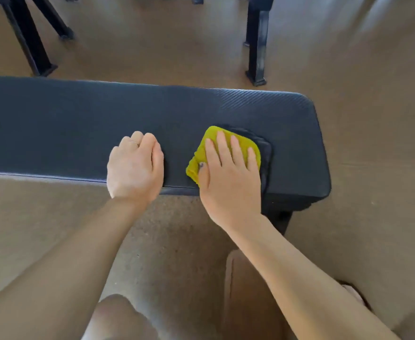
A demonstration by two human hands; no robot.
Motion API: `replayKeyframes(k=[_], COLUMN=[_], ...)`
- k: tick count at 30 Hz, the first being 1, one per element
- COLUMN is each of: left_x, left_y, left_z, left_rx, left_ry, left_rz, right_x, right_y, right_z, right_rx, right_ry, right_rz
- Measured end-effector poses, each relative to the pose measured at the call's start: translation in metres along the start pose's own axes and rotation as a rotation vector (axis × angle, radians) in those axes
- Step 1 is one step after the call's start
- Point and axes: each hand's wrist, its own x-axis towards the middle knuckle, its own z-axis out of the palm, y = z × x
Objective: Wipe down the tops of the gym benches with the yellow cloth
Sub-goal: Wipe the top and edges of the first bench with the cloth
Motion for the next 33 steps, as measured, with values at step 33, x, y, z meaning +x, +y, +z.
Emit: replayKeyframes(k=[33], left_x=[-0.003], left_y=[0.002], left_z=[0.009], left_rx=[0.011], left_ry=[0.021], left_rz=[-0.047], right_x=[-0.008], right_y=[-0.005], right_z=[0.011], right_rx=[0.029], right_ry=[0.128], right_rz=[0.022])
